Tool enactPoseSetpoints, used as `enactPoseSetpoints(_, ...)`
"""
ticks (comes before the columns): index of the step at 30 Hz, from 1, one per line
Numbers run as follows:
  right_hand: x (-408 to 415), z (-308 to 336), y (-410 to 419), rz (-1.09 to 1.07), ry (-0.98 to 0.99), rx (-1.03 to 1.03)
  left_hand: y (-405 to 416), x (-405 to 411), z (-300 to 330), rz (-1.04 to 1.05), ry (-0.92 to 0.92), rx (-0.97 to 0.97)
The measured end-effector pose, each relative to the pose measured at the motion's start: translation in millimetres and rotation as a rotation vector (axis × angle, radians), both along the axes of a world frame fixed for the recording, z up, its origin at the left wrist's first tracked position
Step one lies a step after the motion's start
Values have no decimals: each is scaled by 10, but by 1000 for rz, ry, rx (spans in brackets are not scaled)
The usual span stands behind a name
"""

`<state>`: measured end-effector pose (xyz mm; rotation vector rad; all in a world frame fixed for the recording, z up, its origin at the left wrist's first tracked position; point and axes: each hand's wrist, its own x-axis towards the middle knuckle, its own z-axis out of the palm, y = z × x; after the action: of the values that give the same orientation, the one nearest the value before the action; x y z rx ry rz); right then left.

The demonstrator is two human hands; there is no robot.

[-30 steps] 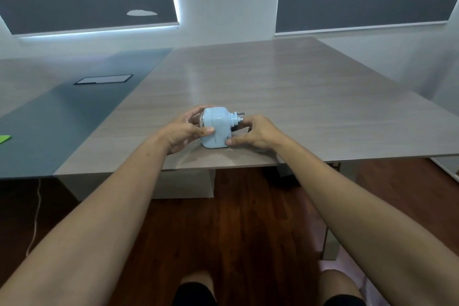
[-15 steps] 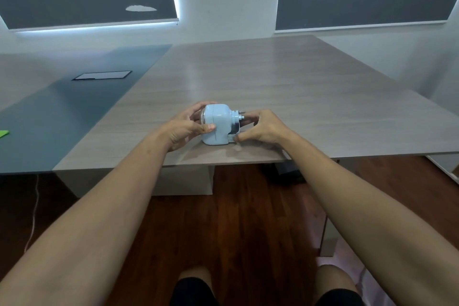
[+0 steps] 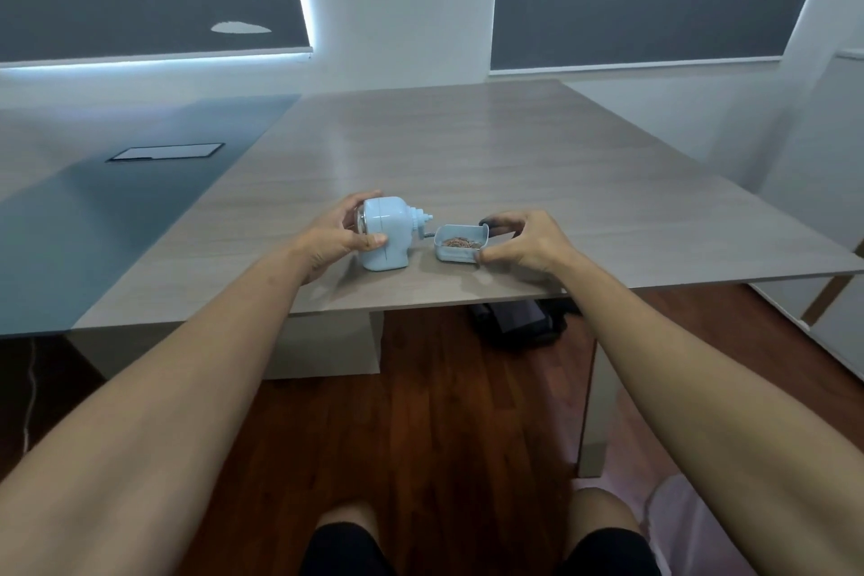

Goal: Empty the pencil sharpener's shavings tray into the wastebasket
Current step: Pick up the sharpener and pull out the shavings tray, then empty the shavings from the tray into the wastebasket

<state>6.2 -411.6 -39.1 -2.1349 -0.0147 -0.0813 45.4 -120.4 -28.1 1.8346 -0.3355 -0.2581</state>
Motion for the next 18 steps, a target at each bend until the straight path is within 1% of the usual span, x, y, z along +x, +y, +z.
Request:
enactPoseSetpoints(5, -127, 19, -124, -41, -7, 39, -95, -71, 105, 125, -11, 113)
enactPoseSetpoints(7, -175, 31, -157, -53, -5, 51, -177, -125, 157, 178, -47, 138)
enactPoseSetpoints(9, -232, 45, -206, -75, -7, 67, -283, -183, 213, 235, -123, 205)
enactPoseSetpoints(13, -391, 111, -375, -125, -31, 91, -566, -306, 401, 336, -333, 381)
enactPoseSetpoints(15, -512, 176, -499, -142, -45, 83, -769, -371, 499, 339, -420, 410)
enactPoseSetpoints(18, -743, 268, -761, -191, -60, 44, -1157, -459, 599, 301, -512, 395)
